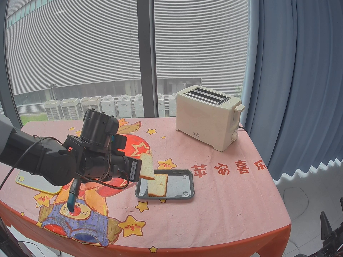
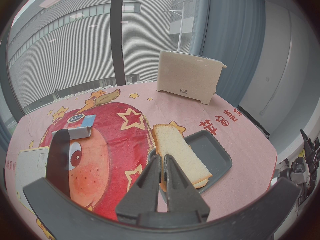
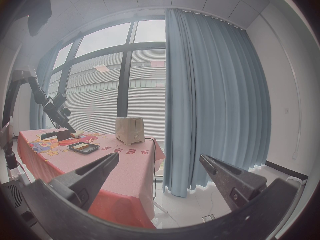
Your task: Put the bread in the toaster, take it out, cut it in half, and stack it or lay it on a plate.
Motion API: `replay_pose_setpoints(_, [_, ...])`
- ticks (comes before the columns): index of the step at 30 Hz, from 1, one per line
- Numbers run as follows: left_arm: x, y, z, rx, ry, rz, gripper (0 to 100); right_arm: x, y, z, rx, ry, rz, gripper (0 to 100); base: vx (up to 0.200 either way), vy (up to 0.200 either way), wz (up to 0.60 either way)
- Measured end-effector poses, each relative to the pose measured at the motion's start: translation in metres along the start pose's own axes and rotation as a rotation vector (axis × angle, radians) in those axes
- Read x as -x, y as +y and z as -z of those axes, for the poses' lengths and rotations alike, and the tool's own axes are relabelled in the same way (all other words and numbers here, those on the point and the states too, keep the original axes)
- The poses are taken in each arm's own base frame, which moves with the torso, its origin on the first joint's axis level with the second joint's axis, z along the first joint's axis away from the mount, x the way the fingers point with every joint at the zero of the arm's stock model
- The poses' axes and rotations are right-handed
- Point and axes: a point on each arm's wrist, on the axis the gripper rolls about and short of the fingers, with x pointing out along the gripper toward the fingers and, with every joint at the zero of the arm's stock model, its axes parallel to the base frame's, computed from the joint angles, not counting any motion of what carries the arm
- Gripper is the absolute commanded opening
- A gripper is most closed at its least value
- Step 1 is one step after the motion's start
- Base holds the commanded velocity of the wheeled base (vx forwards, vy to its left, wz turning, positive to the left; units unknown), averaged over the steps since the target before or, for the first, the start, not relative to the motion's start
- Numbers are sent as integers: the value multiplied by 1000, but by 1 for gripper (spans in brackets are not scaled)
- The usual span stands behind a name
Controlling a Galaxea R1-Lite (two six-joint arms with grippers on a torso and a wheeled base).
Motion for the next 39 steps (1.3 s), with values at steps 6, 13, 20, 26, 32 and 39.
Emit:
replay_pose_setpoints(6, [-4, -5, 3, -10, 17, 11, 0, 0, 0, 0, 0, 0, 0, 100, 0, 0, 0])
replay_pose_setpoints(13, [-10, -7, 7, -14, 39, 12, 0, 0, 0, 0, 0, 0, 0, 100, 0, 0, 0])
replay_pose_setpoints(20, [-15, -7, 10, -16, 55, 10, 0, 0, 0, 0, 0, 0, 0, 100, 0, 0, 0])
replay_pose_setpoints(26, [-20, -6, 13, -16, 72, 8, 0, 0, 0, 0, 0, 0, 0, 100, 0, 0, 0])
replay_pose_setpoints(32, [-24, -6, 14, -16, 81, 5, 0, 0, 0, 0, 0, 0, 0, 100, 0, 0, 0])
replay_pose_setpoints(39, [-25, -6, 15, -17, 86, 4, 0, 0, 0, 0, 0, 0, 0, 100, 0, 0, 0])
